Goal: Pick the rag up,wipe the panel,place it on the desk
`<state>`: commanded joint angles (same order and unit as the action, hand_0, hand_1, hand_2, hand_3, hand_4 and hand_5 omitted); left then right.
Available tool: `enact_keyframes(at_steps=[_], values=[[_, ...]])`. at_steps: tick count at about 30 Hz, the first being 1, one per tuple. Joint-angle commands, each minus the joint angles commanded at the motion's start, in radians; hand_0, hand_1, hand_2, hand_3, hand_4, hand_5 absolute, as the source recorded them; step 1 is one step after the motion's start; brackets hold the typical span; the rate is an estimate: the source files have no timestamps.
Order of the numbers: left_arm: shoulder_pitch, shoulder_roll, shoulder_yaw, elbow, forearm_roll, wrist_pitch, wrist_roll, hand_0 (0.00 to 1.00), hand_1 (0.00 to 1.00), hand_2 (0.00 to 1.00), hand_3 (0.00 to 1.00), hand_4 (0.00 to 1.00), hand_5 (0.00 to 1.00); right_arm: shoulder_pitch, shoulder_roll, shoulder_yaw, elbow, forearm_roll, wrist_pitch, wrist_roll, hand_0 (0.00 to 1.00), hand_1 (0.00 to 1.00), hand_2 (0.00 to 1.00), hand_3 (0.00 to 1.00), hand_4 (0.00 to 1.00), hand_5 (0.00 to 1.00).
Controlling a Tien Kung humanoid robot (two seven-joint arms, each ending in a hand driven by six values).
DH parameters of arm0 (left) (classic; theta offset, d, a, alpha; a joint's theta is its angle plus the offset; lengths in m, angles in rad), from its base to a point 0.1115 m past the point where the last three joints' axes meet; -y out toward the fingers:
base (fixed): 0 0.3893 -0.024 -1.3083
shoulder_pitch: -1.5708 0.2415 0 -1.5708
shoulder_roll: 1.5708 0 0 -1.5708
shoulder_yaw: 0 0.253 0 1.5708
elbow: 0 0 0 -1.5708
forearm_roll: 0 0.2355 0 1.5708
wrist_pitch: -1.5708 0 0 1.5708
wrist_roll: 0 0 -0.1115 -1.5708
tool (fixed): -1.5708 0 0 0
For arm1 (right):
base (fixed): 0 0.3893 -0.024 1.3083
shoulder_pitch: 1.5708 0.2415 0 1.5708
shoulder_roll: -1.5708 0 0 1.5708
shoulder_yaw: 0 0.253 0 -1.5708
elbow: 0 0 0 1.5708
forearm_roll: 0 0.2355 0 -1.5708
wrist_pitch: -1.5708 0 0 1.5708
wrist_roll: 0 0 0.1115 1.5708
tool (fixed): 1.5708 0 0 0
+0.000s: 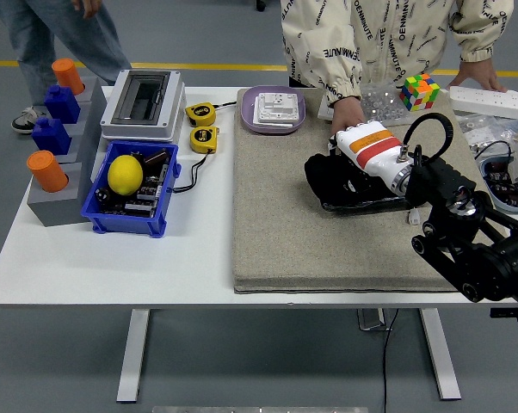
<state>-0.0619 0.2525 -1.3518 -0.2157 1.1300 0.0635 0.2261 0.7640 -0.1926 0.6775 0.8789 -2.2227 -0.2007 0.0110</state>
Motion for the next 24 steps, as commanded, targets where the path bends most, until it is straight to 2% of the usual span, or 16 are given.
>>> enact_keyframes(at_steps=[11, 24], values=[[0.0, -0.003, -0.013, 0.002, 0.004, 0.0, 0.0, 0.634, 0.658, 0.686, 0.575, 0.615, 0.51, -0.018, -0.074, 0.026, -0.006, -0.003, 0.001, 0.003, 0.273, 0.312, 0.374, 0.379, 0.955, 0.021], [-0.002, -0.006, -0.026, 0.001, 0.01, 0.0, 0.0, 0.635, 0.658, 0.687, 0.576, 0.615, 0.509, -0.066, -0.194, 0.07, -0.019, -0.011, 0.001, 0.008, 0.274, 0.311, 0.374, 0.379, 0.956, 0.025]])
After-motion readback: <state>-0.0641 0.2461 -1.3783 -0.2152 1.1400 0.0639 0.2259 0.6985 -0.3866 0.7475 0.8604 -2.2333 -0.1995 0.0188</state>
